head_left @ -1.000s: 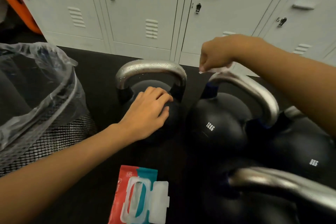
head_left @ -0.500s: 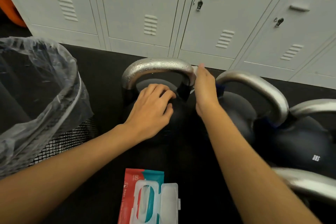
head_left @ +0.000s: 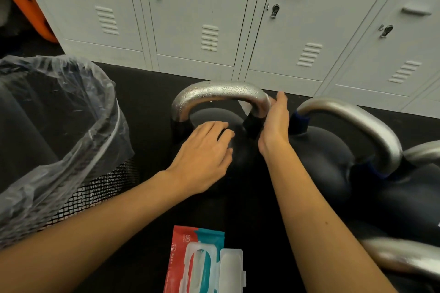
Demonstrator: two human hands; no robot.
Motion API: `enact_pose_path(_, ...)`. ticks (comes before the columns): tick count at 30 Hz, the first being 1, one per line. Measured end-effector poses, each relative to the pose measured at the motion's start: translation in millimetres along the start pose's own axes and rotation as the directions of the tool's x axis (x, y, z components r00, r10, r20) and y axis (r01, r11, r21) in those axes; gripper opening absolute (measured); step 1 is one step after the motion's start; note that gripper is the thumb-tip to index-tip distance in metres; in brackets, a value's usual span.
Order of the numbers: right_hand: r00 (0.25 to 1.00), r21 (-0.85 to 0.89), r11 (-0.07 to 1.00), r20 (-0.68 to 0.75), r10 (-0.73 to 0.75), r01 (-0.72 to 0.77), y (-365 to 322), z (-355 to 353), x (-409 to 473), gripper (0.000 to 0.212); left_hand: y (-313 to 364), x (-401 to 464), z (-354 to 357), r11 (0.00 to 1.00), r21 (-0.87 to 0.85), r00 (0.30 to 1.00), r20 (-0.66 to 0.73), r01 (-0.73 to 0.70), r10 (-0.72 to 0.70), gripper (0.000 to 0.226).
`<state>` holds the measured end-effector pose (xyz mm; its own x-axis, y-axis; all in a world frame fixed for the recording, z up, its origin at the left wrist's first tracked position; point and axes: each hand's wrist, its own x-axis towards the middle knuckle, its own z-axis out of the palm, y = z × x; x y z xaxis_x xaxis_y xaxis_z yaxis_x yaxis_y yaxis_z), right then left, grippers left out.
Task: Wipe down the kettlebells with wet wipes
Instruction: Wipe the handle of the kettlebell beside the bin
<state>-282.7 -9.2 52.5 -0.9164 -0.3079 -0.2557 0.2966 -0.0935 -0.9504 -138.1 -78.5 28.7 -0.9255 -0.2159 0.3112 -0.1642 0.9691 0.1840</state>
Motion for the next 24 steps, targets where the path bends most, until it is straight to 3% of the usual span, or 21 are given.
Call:
enact_pose_path(5, 0.995, -0.036, 0.995, 0.042, 0.092, -0.091, 7, -6, 13, 0.08, 1, 2, -1, 1.0, 0.019, 1.0, -0.004, 0.011, -0.011, 0.039)
enact_pose_path(10, 0.986, -0.04, 0.986, 0.039, 0.164, -0.162, 7, -5, 17, 0.092, 0, 1, 1, 1.0, 0.023, 1.0, 0.008, 0.008, -0.008, 0.037)
enact_pose_path(16, 0.994, -0.078, 0.994, 0.066, 0.085, -0.079, -15, 3, 27, 0.082, 0, 0, 1, 1.0, 0.015, 1.0, 0.011, 0.023, -0.023, 0.034)
enact_pose_path(24, 0.993, 0.026, 0.993, 0.013, 0.113, -0.114, 19, -6, 2, 0.054, 1, -2, 1, 0.999, 0.027, 1.0, 0.01, 0.029, -0.029, 0.036)
